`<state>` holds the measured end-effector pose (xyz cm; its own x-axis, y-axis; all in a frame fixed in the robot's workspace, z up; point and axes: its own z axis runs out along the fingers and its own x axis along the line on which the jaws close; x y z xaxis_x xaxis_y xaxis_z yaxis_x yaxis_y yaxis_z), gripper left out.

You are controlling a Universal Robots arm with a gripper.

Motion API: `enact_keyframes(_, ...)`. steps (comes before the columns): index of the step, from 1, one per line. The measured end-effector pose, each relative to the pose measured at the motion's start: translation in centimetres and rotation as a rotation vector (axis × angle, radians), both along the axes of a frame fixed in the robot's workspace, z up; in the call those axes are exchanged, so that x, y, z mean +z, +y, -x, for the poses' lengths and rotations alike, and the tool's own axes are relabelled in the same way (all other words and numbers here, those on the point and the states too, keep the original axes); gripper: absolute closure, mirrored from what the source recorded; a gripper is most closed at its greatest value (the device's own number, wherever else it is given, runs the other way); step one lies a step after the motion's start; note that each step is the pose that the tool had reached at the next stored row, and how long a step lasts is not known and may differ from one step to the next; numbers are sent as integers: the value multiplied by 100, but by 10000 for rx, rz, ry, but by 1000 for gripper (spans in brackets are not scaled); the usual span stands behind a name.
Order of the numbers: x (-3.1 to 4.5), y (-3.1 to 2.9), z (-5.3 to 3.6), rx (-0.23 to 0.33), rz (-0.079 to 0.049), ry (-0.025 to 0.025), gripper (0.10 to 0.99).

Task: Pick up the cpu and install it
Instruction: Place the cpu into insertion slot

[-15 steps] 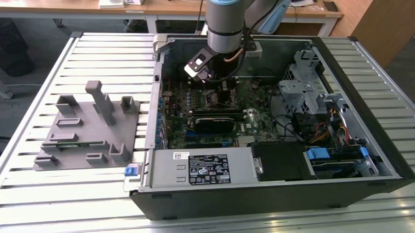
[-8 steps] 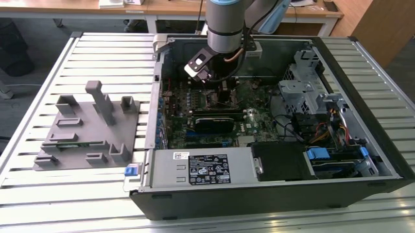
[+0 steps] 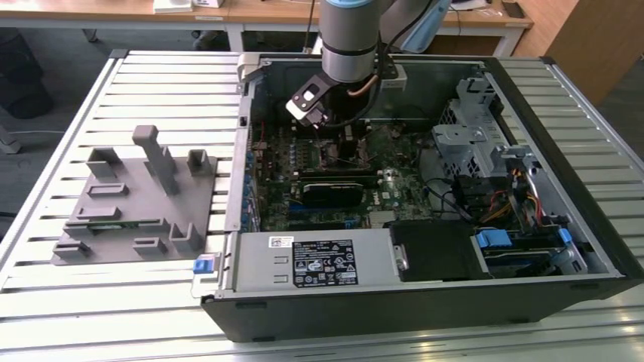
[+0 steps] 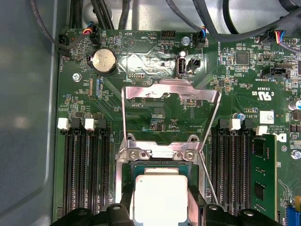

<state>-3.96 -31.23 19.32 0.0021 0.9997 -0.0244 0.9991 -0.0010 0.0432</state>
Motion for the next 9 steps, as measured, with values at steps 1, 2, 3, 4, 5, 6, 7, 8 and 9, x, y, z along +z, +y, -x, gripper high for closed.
enact_keyframes(1, 1, 0, 0, 0, -2, -2, 553)
enact_keyframes(2, 2, 0, 0, 0, -2, -2, 553)
enact_keyframes(3, 3, 0, 0, 0, -1, -1, 553)
enact_keyframes(4, 4, -1, 0, 0, 0, 1, 553)
enact_keyframes(5, 4, -1, 0, 0, 1, 2, 541)
enact_keyframes(6, 4, -1, 0, 0, 2, 2, 541)
enact_keyframes(7, 4, -1, 0, 0, 4, 2, 478)
enact_keyframes(8, 4, -1, 0, 1, 12, 1, 478)
enact_keyframes(9, 4, -1, 0, 0, 25, 2, 478)
